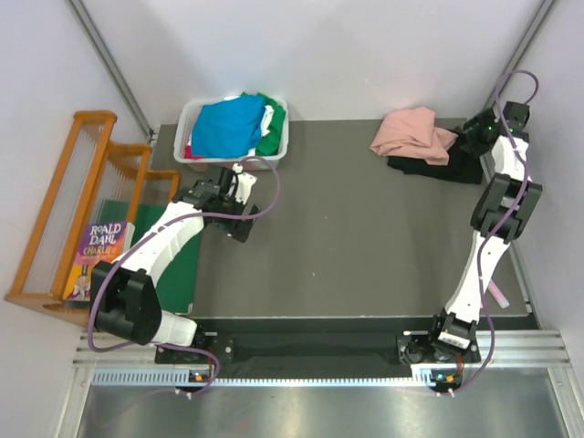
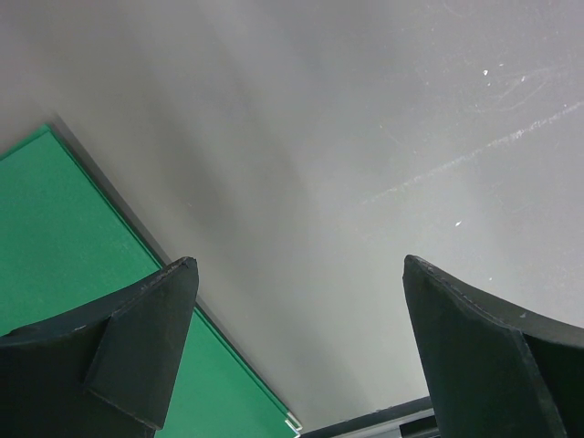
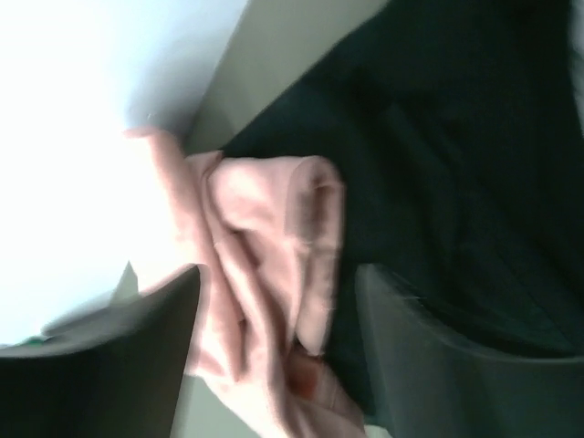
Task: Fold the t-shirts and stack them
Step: Neatly place the folded tshirt to the corner
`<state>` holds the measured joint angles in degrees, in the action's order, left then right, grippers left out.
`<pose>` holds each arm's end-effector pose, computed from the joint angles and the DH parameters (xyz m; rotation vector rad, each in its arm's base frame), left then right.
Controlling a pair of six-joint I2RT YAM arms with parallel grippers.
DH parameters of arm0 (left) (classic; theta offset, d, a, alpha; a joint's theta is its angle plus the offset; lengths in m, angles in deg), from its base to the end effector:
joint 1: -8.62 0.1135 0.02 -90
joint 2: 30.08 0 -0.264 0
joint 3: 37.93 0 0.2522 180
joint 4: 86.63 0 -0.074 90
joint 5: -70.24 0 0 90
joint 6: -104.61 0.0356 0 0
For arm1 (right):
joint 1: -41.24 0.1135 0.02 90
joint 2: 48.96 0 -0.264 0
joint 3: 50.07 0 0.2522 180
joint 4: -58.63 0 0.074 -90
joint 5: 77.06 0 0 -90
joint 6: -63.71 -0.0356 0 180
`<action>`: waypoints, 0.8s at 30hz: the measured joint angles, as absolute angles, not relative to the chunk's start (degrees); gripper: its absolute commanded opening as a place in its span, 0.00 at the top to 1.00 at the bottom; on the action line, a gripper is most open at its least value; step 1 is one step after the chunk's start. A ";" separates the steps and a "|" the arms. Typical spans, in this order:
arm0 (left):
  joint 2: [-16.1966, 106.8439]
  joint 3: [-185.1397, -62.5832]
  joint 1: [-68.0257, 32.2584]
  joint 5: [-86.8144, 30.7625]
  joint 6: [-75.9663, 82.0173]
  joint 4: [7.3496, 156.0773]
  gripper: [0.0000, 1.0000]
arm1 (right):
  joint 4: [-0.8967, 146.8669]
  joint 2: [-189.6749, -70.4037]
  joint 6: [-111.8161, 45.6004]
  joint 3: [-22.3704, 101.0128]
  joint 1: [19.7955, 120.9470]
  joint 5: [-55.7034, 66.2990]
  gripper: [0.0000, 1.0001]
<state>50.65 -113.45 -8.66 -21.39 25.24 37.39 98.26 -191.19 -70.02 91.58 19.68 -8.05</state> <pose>0.2684 -0.0846 0.2551 0.6461 2.5599 -0.0768 0.5281 -0.1949 0.2034 1.0665 2.0287 0.6189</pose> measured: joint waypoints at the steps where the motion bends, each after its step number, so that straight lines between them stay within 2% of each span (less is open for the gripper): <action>1: 50.62 -113.45 -8.66 -21.39 25.24 37.39 0.02 | 98.43 -191.24 -70.19 92.17 19.86 -8.84 0.59; 3: 50.62 -113.45 -8.66 -21.39 25.24 37.35 0.02 | 98.43 -192.70 -70.96 95.52 20.25 -10.98 0.59; 4: 50.62 -113.45 -8.66 -21.39 25.22 37.35 0.02 | 97.97 -193.64 -71.44 97.53 20.56 -12.05 0.46; 5: 50.62 -113.45 -8.66 -21.39 25.22 37.35 0.02 | 97.67 -194.23 -71.74 98.86 20.88 -13.10 0.42; 10: 50.62 -113.45 -8.66 -21.39 25.22 37.35 0.02 | 96.73 -194.73 -71.26 99.95 23.77 -15.60 0.39; 18: 50.62 -113.45 -8.66 -21.39 25.22 37.35 0.02 | 94.02 -196.13 -71.50 99.32 26.79 -18.85 0.45; 24: 50.62 -113.45 -8.66 -21.37 25.24 37.35 0.02 | 93.43 -196.77 -71.22 96.28 26.52 -18.68 0.40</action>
